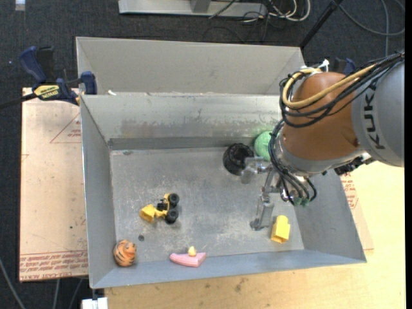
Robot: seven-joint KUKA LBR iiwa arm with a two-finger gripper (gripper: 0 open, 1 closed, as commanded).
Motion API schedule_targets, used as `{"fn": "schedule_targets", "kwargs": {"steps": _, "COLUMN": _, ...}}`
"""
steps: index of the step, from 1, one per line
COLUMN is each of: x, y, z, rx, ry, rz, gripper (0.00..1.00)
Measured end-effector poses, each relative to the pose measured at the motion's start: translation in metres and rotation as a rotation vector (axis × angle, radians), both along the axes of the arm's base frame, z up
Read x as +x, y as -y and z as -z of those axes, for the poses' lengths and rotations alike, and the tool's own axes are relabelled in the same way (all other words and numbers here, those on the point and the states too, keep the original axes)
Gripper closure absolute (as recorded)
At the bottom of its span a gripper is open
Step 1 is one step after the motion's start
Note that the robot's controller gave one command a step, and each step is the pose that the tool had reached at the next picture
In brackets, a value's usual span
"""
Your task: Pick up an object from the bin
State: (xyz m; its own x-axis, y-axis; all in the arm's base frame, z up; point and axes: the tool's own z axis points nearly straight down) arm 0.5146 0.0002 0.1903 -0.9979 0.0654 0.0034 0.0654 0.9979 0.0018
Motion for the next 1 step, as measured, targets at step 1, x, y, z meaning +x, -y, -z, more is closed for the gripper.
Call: {"fn": "schedule_targets", "kwargs": {"steps": 1, "x": 0.0169, "y": -0.0009, "z": -0.0027, "rx": -0.002, "ry": 0.01, "rz": 0.014, "gripper": 0.0}}
